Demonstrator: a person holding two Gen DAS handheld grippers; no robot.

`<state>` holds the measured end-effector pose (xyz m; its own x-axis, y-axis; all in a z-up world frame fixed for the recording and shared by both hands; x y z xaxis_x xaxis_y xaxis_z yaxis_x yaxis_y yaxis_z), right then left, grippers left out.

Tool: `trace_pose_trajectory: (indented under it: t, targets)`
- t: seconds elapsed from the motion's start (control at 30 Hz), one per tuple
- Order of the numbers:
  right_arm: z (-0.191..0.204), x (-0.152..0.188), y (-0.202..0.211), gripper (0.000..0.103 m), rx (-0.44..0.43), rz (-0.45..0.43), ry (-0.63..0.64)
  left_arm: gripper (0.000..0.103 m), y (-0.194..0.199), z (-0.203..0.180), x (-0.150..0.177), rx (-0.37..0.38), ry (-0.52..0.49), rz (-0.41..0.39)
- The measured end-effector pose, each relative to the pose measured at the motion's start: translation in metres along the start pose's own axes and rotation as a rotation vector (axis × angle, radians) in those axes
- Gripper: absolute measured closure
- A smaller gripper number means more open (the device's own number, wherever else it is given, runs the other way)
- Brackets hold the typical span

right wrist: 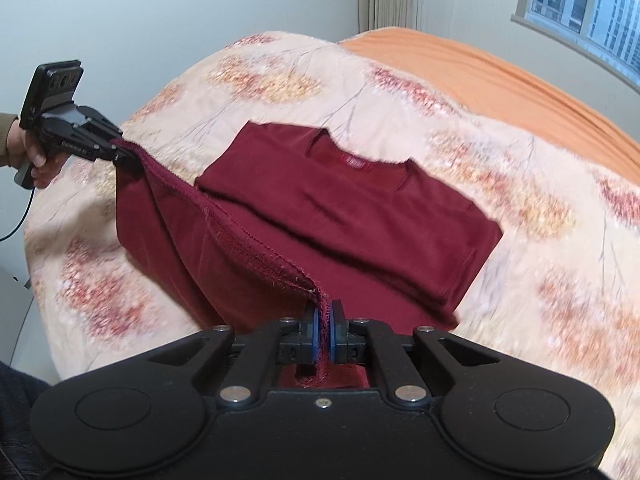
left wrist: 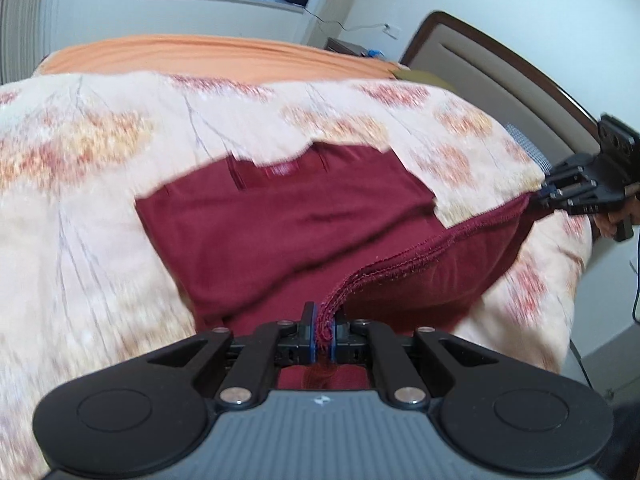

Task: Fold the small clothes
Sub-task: 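Carry the hem with both tools over the shirt toward the collar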

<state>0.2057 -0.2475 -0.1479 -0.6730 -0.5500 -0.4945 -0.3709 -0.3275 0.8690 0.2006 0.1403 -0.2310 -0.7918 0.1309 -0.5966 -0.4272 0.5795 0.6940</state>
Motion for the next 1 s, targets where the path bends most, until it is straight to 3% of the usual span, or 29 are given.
trace_pose_trajectory:
  t: [0.47, 0.63, 1.0]
  targets:
    - [-0.113, -0.081, -0.101, 0.099, -0.073, -0.009, 0.001, 0.097, -0.078, 0.074, -0.090, -0.117, 0.045, 0.002]
    - [-0.149, -0.099, -0.147, 0.098, -0.097, 0.017, -0.099, 0.097, -0.104, 0.103, -0.101, -0.157, 0.081, 0.015]
    - [-0.188, -0.110, -0.213, 0.095, -0.100, 0.075, -0.249, 0.097, -0.150, 0.140, -0.112, -0.204, 0.152, 0.057]
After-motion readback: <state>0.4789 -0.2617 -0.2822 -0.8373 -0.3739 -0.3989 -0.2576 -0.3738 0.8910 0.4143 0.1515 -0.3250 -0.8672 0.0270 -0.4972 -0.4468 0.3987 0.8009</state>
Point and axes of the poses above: each gripper's, at about its wrist camera, not at the fingertips, and y roughly against the way its jaws point, z to its left, x to its underside, the point moved 5 cm from there along -y, roughly the way its jaws point, and after that the axes turned 4 degrees about x, right-handed, at the moved point
